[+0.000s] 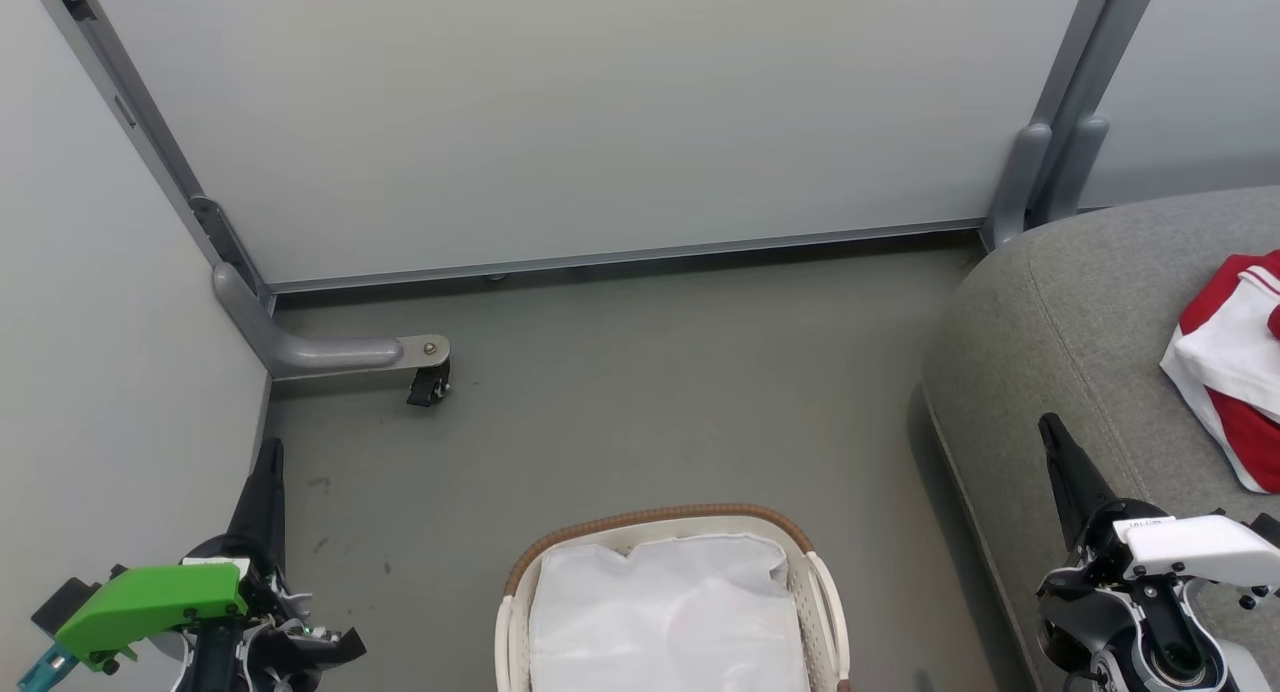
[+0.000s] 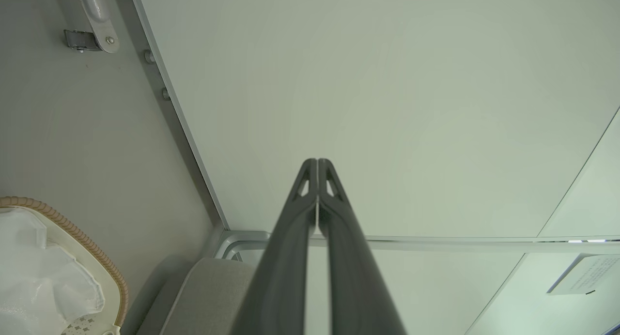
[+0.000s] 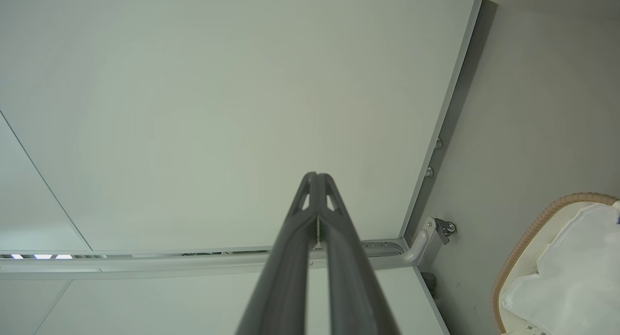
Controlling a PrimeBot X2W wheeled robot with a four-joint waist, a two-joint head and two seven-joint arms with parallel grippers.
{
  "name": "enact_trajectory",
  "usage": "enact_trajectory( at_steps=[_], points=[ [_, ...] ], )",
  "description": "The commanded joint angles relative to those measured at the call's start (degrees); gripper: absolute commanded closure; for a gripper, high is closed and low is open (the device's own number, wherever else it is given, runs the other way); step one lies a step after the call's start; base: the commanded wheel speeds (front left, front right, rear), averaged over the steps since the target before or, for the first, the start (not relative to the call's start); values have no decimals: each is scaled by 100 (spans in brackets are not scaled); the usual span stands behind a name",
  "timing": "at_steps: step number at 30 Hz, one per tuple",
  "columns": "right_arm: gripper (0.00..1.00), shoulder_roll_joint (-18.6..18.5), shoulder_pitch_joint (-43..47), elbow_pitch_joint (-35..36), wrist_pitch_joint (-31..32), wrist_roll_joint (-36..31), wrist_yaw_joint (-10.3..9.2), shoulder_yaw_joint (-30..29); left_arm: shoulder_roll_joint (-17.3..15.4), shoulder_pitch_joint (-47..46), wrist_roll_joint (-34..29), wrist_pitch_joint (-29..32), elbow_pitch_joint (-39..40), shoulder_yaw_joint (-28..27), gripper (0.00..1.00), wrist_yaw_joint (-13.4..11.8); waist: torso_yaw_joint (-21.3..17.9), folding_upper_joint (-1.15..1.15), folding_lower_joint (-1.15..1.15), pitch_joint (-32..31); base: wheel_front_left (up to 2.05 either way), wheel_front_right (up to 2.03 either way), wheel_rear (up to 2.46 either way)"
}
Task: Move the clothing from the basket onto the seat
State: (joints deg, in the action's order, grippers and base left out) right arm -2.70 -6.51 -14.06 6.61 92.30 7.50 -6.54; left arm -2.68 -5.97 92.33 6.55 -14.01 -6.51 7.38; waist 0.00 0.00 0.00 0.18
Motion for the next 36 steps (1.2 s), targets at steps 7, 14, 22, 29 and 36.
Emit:
enact_trajectory(
  at_steps=[7,14,22,29,36],
  points=[
    [100,-34,61,23,9,20,-2,-9,-38,-52,16,18,8,-14,100,20,0,0,0,0,0,0,0],
    [100,-34,62,23,9,21,-2,-9,-38,-52,16,18,8,-13,100,20,0,0,0,0,0,0,0],
    [100,-34,61,22,9,21,-2,-9,-38,-52,17,18,8,-13,100,20,0,0,0,0,0,0,0],
    [100,-34,61,22,9,21,-2,-9,-38,-51,17,18,8,-13,100,20,0,0,0,0,0,0,0],
    [100,-34,61,22,8,21,-2,-9,-38,-51,17,17,8,-13,100,20,0,0,0,0,0,0,0]
  ],
)
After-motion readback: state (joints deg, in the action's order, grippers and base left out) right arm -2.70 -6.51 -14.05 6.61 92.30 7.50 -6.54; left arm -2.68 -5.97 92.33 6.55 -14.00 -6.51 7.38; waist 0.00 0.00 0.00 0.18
